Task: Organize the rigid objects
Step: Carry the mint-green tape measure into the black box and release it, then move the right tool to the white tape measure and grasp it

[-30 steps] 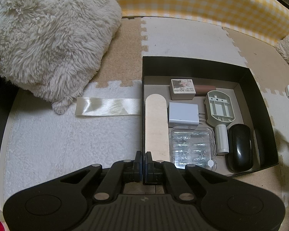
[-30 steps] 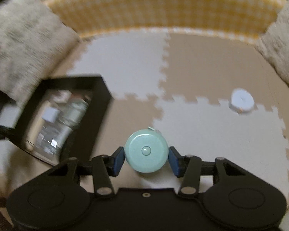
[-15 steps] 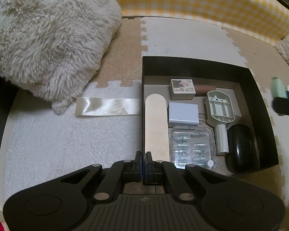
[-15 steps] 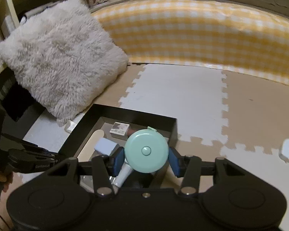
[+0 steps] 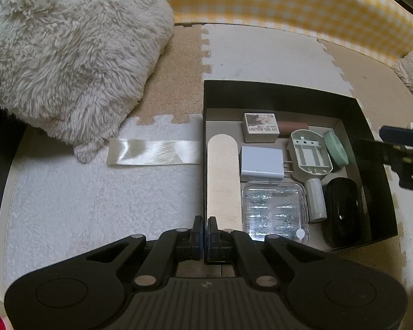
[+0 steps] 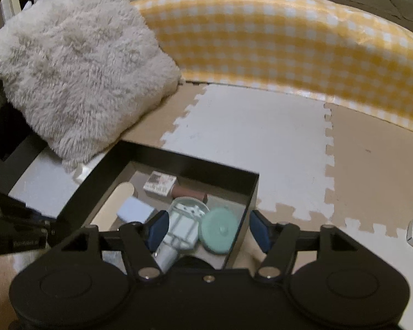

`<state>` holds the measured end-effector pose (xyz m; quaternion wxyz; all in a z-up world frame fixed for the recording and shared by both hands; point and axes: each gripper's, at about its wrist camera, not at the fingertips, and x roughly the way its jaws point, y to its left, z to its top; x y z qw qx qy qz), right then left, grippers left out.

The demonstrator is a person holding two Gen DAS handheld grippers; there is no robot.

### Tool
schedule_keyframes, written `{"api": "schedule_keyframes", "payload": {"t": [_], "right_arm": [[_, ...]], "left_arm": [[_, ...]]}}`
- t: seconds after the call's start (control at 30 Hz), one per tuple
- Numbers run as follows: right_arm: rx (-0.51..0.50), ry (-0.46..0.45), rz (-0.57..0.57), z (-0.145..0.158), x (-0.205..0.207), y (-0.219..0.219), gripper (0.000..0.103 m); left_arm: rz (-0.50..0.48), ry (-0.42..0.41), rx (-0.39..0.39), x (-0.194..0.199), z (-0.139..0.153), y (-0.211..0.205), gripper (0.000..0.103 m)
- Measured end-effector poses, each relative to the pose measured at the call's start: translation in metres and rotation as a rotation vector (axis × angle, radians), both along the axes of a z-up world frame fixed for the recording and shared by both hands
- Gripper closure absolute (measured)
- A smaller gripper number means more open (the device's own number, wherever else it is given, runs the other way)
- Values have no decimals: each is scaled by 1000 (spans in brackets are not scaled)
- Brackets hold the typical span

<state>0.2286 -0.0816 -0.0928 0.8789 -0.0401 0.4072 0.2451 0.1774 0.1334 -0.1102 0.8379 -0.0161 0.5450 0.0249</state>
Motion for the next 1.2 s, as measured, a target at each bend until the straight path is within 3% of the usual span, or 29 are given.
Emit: {"api": "schedule_keyframes", "payload": {"t": [0.47, 0.77, 0.83, 0.87, 0.9, 0.97, 1.2], "right_arm": [[26, 54, 2, 10, -20, -14, 37], [35, 54, 8, 20, -27, -19, 26], [42, 44, 14, 24, -29, -21, 23], [42, 36, 12, 27, -29, -23, 16], [36, 23, 1, 30, -29, -25, 8], [31, -24, -27, 36, -28, -34, 3], [-17, -86, -176, 38, -6, -75, 0]], "left_arm": [[0, 0, 0, 0, 0, 0, 101], [0, 0, 0, 0, 0, 0, 101], [1, 0, -2, 0, 0, 1, 101], [0, 0, -2, 0, 0, 0, 101], [0, 0, -1, 0, 0, 0, 101], [0, 0, -1, 0, 0, 0, 101], [0, 1, -1, 0, 0, 0, 101]]}}
